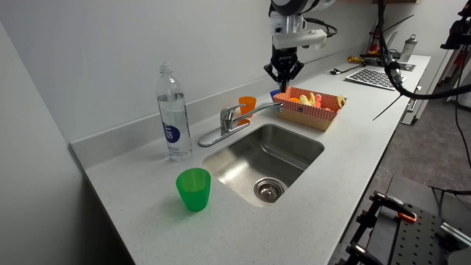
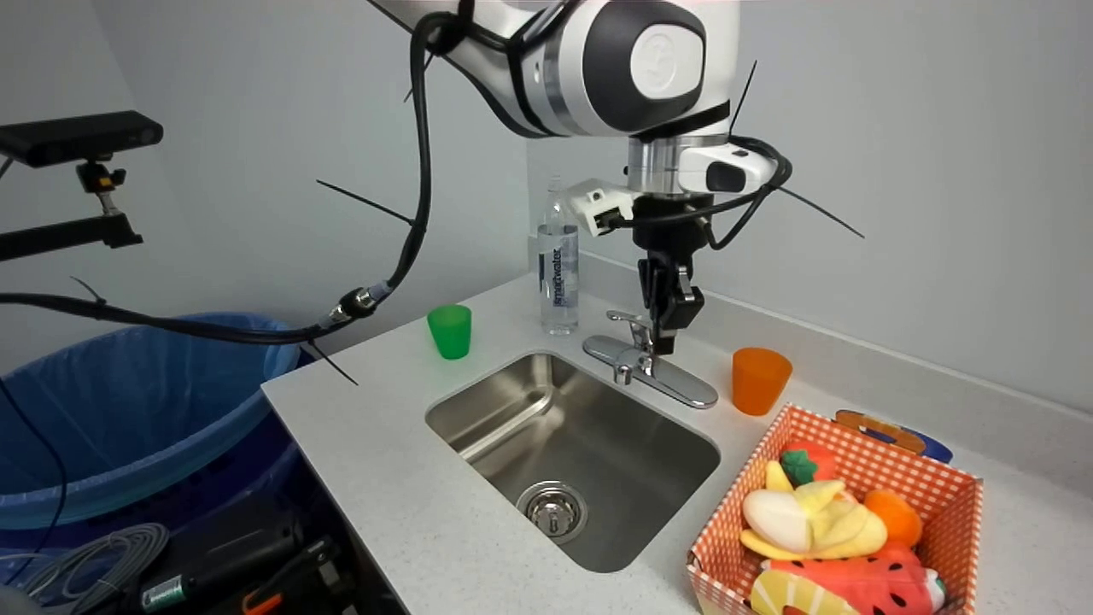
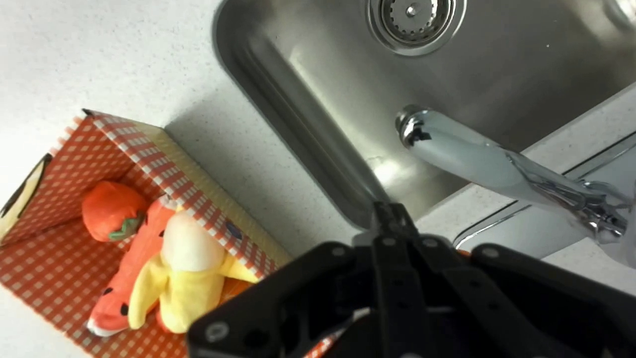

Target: Turn the tap nozzle slightly to the left

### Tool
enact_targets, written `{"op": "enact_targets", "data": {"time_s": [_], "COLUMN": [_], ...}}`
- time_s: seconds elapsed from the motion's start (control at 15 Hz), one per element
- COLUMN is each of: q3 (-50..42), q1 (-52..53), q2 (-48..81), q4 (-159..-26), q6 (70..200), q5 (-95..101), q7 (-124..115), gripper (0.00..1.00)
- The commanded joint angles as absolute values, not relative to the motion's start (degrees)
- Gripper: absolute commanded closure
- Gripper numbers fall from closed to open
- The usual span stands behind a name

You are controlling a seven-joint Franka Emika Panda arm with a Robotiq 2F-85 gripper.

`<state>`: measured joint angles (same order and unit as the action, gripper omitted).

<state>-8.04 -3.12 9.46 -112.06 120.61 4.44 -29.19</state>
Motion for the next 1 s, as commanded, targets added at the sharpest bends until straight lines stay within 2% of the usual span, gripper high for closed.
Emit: {"op": "enact_targets", "data": {"time_s": [0.0, 0.33, 0.93], "q3": [-7.87, -7.35, -2.01], "q1": [-2.78, -2.11, -1.20], "q2": [10.63, 11.21, 3.09], "q4": [-114.54, -117.70, -123.28], "q6": [124.68, 128.03, 127.51], "q5": [6.14, 4.79, -5.15], "q7": [-30.22, -29.14, -19.71], "gripper": [1.00, 1.00, 1.00]}}
